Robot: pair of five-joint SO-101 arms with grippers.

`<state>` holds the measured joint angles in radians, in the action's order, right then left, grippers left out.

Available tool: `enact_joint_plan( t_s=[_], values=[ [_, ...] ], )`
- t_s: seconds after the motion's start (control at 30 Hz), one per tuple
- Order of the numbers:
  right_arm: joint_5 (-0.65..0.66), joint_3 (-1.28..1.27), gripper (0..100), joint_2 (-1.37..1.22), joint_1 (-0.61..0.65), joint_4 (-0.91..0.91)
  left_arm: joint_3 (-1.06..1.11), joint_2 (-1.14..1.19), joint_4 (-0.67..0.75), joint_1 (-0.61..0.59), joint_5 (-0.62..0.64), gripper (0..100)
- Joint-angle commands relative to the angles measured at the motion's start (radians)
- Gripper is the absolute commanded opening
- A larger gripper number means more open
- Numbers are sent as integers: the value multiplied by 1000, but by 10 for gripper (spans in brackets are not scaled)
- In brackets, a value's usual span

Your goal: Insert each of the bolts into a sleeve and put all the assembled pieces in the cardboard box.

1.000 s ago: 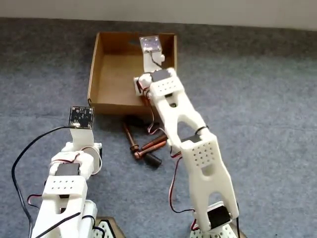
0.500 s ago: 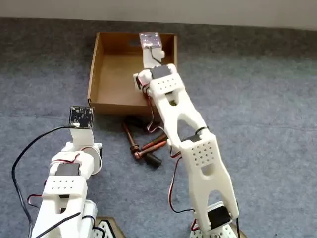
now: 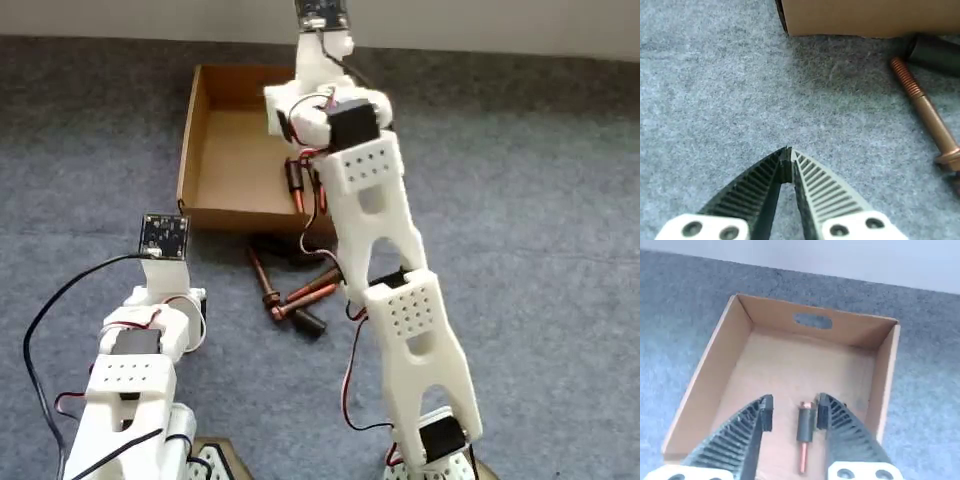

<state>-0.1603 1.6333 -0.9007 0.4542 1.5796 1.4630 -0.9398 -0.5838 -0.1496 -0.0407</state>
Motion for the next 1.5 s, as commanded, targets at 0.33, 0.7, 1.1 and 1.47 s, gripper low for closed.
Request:
enact_joint_plan(
  t_s=[0.33,0.7,1.1,1.47],
  values=[
    [209,114,141,288,-125,186,-2,-1,18,-2,-9,27],
    [204,-552,141,730,-116,185,-1,1,20,-2,-9,27],
    [411,-1635,141,1237,22,62,-1,1,20,-2,-9,27],
    [528,-2537,141,1388,186,-561,-1,1,20,-2,-9,27]
  ],
)
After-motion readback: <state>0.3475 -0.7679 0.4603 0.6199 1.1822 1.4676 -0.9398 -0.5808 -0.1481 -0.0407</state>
